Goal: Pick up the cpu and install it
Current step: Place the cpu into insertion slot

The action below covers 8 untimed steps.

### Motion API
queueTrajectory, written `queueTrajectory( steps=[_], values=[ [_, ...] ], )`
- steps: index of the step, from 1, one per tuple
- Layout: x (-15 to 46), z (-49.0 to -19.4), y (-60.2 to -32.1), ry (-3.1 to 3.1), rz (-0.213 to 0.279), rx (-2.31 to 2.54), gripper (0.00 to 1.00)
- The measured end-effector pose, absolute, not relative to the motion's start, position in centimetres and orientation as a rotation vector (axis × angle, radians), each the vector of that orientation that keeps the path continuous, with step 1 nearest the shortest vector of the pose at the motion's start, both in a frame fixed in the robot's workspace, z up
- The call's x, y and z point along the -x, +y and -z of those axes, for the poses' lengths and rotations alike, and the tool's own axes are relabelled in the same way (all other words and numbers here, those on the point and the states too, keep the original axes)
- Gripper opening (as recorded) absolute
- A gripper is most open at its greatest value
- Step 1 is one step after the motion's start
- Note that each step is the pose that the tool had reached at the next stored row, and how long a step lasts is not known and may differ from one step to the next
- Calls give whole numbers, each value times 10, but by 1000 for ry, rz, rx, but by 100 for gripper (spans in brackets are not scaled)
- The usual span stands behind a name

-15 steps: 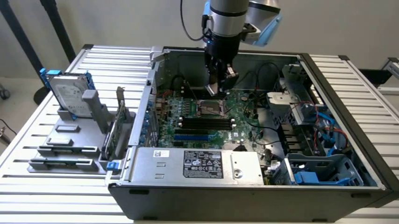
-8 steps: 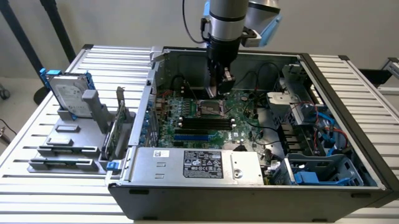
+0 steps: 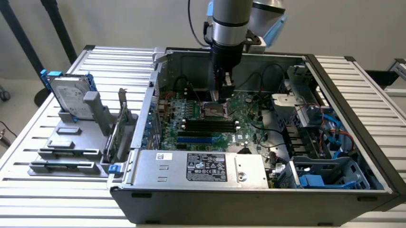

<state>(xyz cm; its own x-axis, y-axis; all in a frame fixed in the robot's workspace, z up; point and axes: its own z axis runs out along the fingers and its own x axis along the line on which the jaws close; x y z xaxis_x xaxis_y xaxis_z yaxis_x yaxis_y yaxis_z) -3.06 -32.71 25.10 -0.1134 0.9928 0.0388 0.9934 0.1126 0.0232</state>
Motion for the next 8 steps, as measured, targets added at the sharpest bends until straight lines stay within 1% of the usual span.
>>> queueTrajectory(
  steps=[8],
  values=[
    [31,-247,-327,-2196,59,2221,55]
  ],
)
